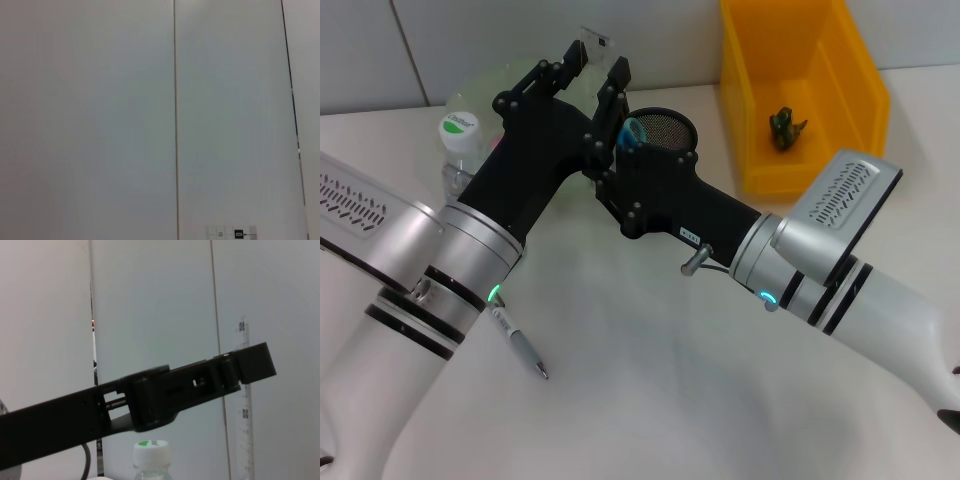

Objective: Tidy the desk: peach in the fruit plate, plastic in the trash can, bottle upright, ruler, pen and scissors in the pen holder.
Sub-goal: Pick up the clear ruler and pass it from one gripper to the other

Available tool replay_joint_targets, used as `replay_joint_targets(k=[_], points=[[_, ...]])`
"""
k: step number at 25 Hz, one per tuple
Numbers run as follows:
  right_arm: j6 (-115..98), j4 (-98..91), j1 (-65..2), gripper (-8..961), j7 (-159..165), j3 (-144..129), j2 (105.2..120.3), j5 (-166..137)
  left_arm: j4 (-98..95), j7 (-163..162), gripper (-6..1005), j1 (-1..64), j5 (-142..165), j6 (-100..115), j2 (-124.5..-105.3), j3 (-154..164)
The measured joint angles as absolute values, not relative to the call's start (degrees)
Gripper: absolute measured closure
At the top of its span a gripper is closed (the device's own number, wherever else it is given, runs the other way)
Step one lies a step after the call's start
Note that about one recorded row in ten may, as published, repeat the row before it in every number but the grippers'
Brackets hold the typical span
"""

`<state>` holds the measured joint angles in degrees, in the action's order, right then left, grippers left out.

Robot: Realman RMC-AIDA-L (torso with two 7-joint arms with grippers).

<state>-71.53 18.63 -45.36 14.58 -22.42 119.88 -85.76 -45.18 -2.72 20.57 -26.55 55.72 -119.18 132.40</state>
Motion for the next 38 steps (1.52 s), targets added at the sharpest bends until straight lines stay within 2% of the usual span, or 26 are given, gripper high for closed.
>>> replay_joint_targets(k=[7,12,38], points=[[-71.5,18.6,-45.4,748,14.6,-22.2,119.88,-85.9,-45.2,-2.7,610,20.6,-26.5,55.9,-119.18,132.5],[-71.5,18.6,-45.3,819,14.5,-21.7,119.88,-85.9,-45.1,-2.7,607,20.6,-26.5,56.0,-119.18,132.5],[-70.8,20.7,-43.1,946,10.1,-11.6,119.87,-92.7,-44.5,-2.8,541,20.4,-25.9,58.4,-119.18,133.1]])
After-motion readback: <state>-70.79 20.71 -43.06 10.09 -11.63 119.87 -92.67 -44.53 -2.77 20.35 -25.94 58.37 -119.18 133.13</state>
